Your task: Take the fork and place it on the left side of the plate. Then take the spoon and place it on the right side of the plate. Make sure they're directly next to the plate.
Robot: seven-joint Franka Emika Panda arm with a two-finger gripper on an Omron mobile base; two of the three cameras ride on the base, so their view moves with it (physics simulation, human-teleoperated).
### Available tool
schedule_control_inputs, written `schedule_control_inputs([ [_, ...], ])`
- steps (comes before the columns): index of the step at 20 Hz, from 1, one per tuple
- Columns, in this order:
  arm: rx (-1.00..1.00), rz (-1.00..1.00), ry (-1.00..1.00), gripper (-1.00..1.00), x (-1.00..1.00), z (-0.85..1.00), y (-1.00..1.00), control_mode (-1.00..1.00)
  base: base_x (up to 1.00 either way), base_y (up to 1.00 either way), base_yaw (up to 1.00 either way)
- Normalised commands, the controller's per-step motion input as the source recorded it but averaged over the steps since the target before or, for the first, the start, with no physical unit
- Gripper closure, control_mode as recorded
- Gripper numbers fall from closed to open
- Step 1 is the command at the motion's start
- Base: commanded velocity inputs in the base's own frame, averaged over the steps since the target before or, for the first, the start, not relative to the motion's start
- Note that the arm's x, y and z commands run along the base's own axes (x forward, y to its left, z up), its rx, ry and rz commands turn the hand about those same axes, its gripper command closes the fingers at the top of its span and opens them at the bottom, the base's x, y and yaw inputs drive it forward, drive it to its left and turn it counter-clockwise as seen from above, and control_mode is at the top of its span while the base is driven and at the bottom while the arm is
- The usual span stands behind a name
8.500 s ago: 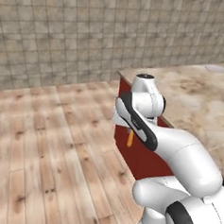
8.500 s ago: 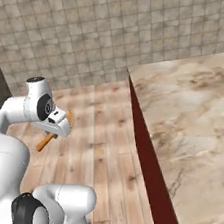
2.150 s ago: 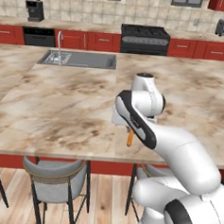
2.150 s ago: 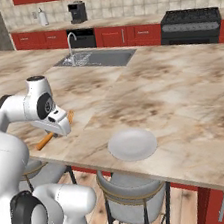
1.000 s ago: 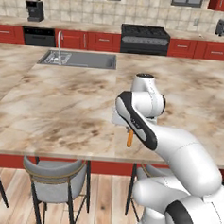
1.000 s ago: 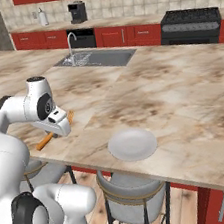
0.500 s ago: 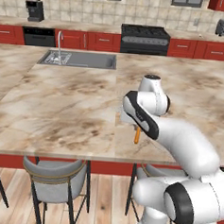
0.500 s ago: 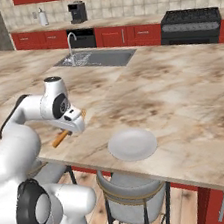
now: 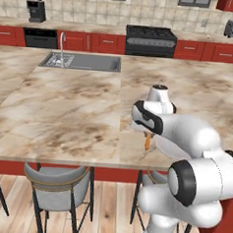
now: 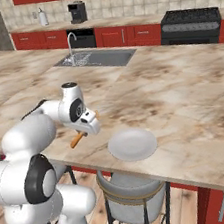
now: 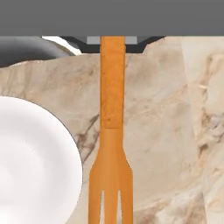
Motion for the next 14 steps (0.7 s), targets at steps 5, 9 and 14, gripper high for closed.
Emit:
schedule_control_inputs([
  [5,-0.03,-0.01,0.02,1.00,0.94,-0.49,-0.09,-1.00,0.00,0.00,0.00],
  [9,0.00,0.00,0.00,1.00,0.88,-0.37,-0.05,-1.00,0.00,0.00,0.00],
  [14,0.00,0.00,0.00,1.00,0.57,-0.31,-0.04,-1.00,0.00,0.00,0.00],
])
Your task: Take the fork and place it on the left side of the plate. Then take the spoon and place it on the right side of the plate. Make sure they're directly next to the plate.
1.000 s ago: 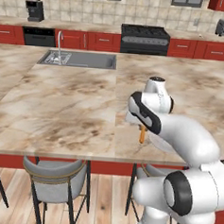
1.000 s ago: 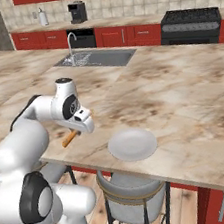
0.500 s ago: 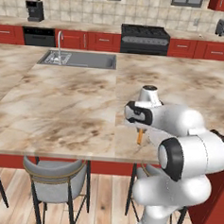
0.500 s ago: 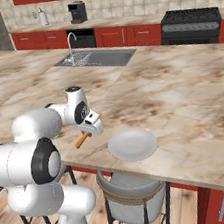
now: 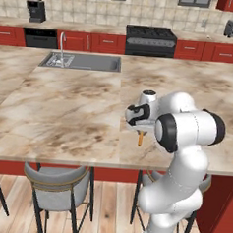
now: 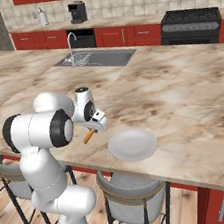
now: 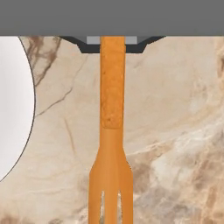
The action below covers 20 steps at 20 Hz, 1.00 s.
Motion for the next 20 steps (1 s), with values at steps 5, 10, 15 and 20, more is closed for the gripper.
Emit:
schedule_control_inputs([
  [5,0.00,0.00,0.01,1.00,0.07,-0.37,-0.04,-1.00,0.00,0.00,0.00],
  [10,0.00,0.00,0.01,1.00,-0.05,-0.36,0.00,-1.00,0.00,0.00,0.00],
  [15,0.00,0.00,0.00,1.00,-0.25,-0.20,-0.04,-1.00,0.00,0.00,0.00],
  [20,0.01,0.00,0.00,1.00,-0.17,-0.07,-0.27,-1.00,0.00,0.00,0.00],
])
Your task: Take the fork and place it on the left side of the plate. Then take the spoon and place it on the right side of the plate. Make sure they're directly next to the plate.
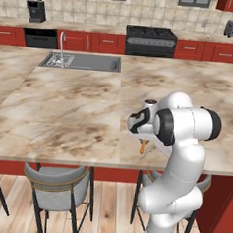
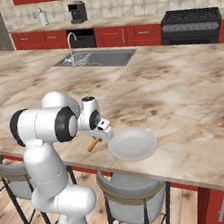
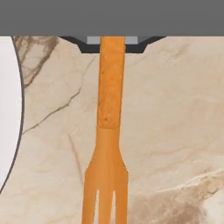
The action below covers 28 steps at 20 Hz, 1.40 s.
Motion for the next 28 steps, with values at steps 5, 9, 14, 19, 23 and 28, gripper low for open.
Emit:
schedule_control_inputs([
  [5,0.00,0.00,0.00,1.00,0.12,-0.05,-0.36,-1.00,0.00,0.00,0.00],
  [9,0.00,0.00,0.00,1.00,0.44,0.00,-0.01,-1.00,0.00,0.00,0.00],
  [14,0.00,0.00,0.00,1.00,0.35,0.05,0.03,-1.00,0.00,0.00,0.00],
  [19,0.00,0.00,0.00,-1.00,0.02,0.16,0.13,-1.00,0.00,0.00,0.00],
  [23,0.01,0.00,0.00,-1.00,-0.29,0.57,0.00,-1.00,0.00,0.00,0.00],
  [28,0.07,0.00,0.00,-1.00,-0.33,0.85,-0.06,-1.00,0.00,0.00,0.00],
])
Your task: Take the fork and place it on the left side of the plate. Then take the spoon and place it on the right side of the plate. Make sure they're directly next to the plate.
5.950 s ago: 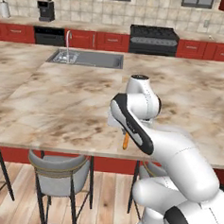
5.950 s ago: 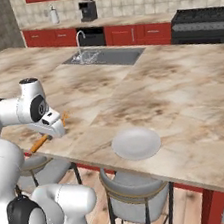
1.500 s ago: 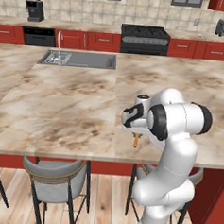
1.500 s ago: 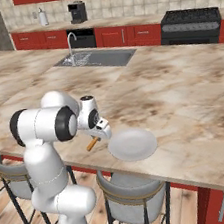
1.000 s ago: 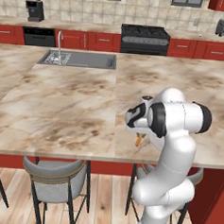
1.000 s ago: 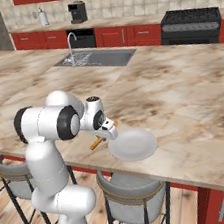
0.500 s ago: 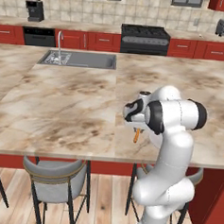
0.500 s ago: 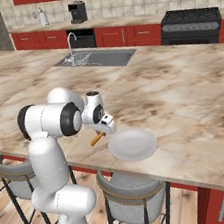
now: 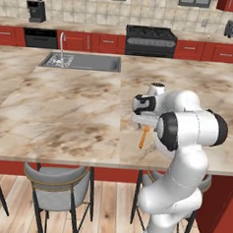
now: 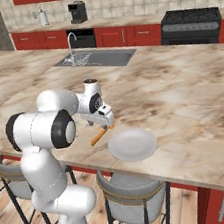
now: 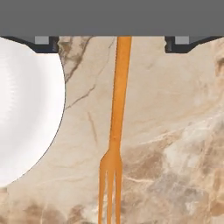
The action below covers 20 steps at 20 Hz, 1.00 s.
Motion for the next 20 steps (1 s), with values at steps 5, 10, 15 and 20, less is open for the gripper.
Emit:
schedule_control_inputs([
  [5,0.03,0.00,0.00,-1.00,-0.87,0.95,-0.08,-1.00,0.00,0.00,0.00],
  [10,0.00,0.03,0.03,-1.00,-1.00,0.78,-0.06,-1.00,0.00,0.00,0.00],
  [15,0.00,0.03,0.12,-1.00,-1.00,0.60,-0.02,-1.00,0.00,0.00,0.00],
  [20,0.03,0.00,0.19,-1.00,-1.00,0.27,0.00,-1.00,0.00,0.00,0.00],
])
